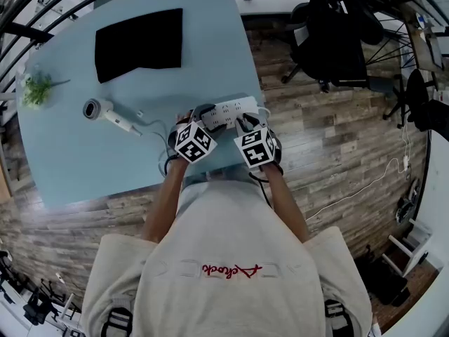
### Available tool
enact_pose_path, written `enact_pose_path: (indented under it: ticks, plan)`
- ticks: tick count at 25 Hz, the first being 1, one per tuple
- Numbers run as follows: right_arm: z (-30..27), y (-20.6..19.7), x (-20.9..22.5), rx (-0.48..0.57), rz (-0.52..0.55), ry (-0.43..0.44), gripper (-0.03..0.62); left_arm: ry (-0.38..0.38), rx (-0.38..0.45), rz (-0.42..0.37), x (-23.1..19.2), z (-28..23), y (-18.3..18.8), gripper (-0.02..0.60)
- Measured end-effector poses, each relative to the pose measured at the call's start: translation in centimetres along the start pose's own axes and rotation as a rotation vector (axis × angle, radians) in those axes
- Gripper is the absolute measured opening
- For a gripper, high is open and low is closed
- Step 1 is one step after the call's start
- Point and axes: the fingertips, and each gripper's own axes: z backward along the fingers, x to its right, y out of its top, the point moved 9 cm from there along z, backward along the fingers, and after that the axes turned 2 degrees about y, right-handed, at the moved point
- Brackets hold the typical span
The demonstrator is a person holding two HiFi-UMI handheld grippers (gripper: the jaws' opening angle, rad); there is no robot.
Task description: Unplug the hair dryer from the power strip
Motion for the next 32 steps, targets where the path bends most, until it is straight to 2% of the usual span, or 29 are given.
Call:
enact_pose_path:
  ticks: [14,21,32]
  plan:
    - [0.1,0.2,-0.1,-0.028,0.02,-0.005,0.087,0.002,0.0,0.009,0.0,-0.1,-0.1,0.27]
    - [1.8,1.5,0.0,0.026,0.01,-0.005,0.087,0.008,0.001,0.014,-0.1,0.0,-0.1,0.27]
    - [2.4,0.9,-0.1,0.049,-0.008,-0.003,0.089,0.028,0.02,0.008,0.1,0.5,0.1,0.27]
